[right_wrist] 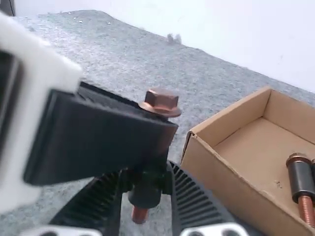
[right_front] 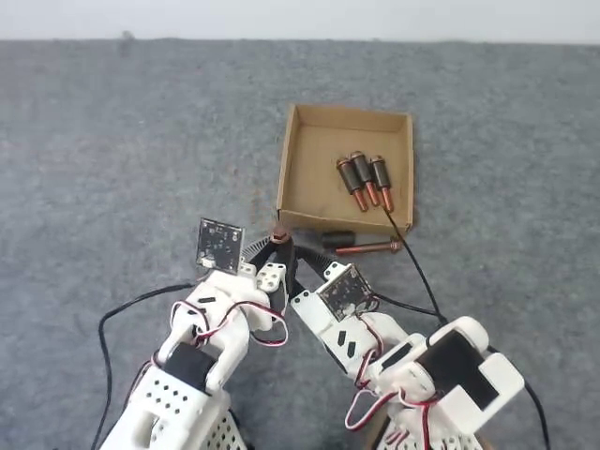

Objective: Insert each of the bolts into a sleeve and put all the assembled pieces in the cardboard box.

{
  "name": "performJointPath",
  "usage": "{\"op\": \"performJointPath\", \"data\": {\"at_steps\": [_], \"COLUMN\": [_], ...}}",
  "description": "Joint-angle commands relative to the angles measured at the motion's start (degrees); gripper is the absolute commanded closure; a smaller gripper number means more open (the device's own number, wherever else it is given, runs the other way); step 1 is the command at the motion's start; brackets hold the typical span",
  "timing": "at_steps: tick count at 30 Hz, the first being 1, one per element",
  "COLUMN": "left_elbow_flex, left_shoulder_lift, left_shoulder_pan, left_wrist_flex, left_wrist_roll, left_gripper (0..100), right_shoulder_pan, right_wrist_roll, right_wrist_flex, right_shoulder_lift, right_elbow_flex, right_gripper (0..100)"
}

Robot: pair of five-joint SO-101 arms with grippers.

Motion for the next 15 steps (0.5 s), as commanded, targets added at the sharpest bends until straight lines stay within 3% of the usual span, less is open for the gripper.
{"op": "performJointPath", "data": {"at_steps": [1, 4, 11, 15], "left_elbow_flex": [-0.4, -0.4, -0.4, -0.3], "left_shoulder_lift": [-0.7, -0.7, -0.7, -0.8], "left_shoulder_pan": [0.7, 0.7, 0.6, 0.6], "left_wrist_flex": [0.4, 0.3, 2.3, 2.5], "left_wrist_roll": [-1.0, -1.0, 0.4, 0.9], "left_gripper": [99, 97, 82, 81], "right_shoulder_pan": [1.6, 1.6, 1.6, 1.6], "right_wrist_roll": [0.9, 0.9, 1.0, 1.0], "right_wrist_flex": [-1.7, -1.7, -1.7, -1.7], "right_shoulder_lift": [-0.9, -0.9, -0.9, -0.9], "right_elbow_flex": [-2.2, -2.2, -1.5, -1.5], "right_gripper": [99.3, 99.3, 99.3, 99.3]}}
